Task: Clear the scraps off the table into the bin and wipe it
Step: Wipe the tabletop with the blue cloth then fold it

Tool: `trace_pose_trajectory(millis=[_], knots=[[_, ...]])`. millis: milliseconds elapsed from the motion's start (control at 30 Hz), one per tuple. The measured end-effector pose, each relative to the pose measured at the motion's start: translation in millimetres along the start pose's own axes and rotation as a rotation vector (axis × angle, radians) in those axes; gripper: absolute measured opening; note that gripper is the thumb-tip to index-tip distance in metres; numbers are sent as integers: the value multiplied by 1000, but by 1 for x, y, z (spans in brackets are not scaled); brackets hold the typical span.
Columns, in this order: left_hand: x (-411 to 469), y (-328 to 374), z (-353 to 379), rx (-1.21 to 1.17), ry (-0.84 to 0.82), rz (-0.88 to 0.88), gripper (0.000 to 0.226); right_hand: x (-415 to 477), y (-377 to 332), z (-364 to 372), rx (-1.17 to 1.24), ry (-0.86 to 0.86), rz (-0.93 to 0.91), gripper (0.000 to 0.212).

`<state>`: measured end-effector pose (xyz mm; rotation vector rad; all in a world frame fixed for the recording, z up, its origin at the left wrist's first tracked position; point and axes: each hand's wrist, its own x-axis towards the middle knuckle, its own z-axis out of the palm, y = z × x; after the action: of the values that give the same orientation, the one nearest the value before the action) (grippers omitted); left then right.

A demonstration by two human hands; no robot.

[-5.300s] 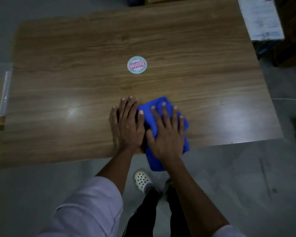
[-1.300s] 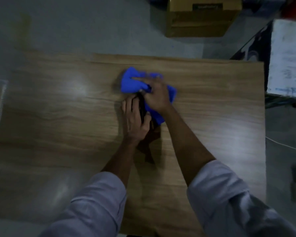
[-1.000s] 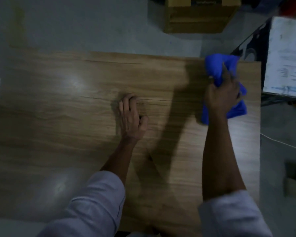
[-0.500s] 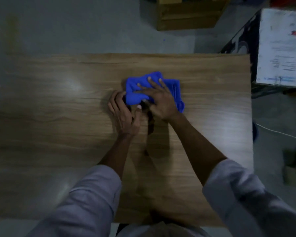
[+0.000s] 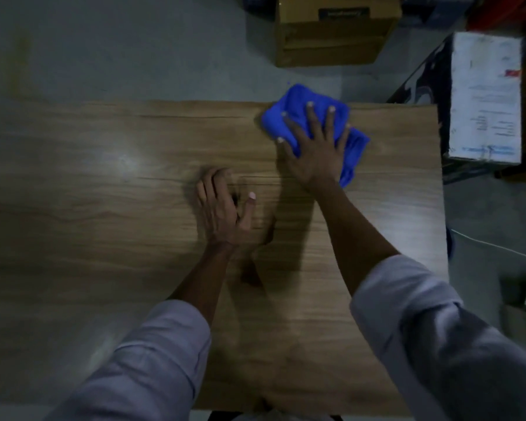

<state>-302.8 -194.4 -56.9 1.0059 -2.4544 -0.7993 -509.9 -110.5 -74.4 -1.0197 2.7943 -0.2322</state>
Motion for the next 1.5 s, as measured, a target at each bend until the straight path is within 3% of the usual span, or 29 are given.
trace_pose_trajectory(millis=[67,133,167,233,333,400,467,533,600,667,733,800,867,933,1100,1167,1233,1300,1367,1500], knots=[[0,2,-2,-21,-11,-15,58,-31,-9,-4,53,-32,-241,56],[-1,3,-6,-59,9,-20,56,-77,-5,-12,302,-53,-432,48],[-1,4,-7,-70,6,-22,55,-101,2,-20,444,-33,-439,44],[-1,4,-9,-56,-18,-4,53,-131,26,-37,606,93,-329,42],[-2,5,-7,23,-58,62,51,-101,77,-59,453,292,67,43],[-2,5,-4,53,-74,103,51,-57,104,-63,289,175,422,50],[-2,3,-1,75,-77,123,52,-19,110,-53,174,30,552,60],[-3,1,1,95,-79,132,53,1,94,-37,70,-8,416,62],[-3,1,-1,101,-78,139,54,-3,59,-20,27,-7,127,59],[-1,3,-4,93,-89,148,52,-32,26,-12,142,10,-145,51],[-3,6,-5,104,-102,199,48,-78,13,-13,432,68,-262,41],[-7,9,-5,152,-149,287,43,-108,30,-26,738,190,-157,48],[-13,15,0,185,-187,350,40,-115,63,-42,780,360,-12,49],[-18,30,9,160,-211,344,39,-98,98,-63,672,381,67,41],[-1,79,49,171,-241,322,65,-30,100,-51,213,-16,151,68],[11,92,62,217,-271,354,74,-24,82,-34,59,21,224,86],[22,97,69,282,-293,405,83,-33,68,-34,92,170,385,97],[39,102,73,343,-311,496,94,-52,62,-30,175,253,470,90],[62,121,82,451,-357,602,101,-73,62,-20,219,221,470,73],[115,160,121,738,-492,1012,79,-79,64,-5,203,234,523,63]])
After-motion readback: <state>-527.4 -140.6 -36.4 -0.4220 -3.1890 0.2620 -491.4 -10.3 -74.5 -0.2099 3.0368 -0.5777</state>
